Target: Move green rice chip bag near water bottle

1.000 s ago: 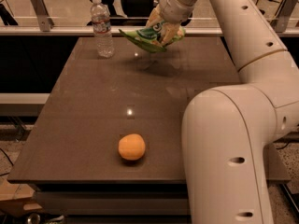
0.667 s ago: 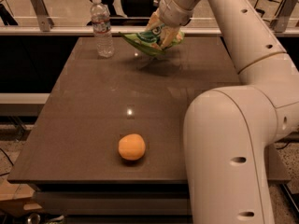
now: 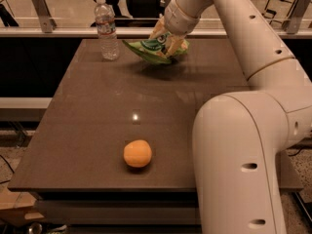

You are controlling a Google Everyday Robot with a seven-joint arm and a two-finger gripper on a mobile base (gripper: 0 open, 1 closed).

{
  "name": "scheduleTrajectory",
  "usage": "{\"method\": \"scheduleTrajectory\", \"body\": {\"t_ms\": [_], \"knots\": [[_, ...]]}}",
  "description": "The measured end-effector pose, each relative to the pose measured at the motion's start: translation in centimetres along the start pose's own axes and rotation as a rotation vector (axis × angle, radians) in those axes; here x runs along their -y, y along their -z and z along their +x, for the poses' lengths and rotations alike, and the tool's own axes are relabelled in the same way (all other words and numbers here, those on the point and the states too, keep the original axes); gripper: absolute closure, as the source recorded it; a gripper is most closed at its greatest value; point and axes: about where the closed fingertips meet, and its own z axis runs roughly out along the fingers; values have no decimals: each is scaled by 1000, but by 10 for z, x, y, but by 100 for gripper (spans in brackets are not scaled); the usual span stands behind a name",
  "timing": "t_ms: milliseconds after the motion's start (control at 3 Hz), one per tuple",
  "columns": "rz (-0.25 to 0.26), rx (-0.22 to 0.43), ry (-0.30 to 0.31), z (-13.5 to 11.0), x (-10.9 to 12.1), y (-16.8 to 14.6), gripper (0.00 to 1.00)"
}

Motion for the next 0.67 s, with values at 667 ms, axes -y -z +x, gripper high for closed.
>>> {"method": "scheduleTrajectory", "body": {"t_ms": [667], "knots": [[18, 0, 0, 1, 7, -9, 35]]}}
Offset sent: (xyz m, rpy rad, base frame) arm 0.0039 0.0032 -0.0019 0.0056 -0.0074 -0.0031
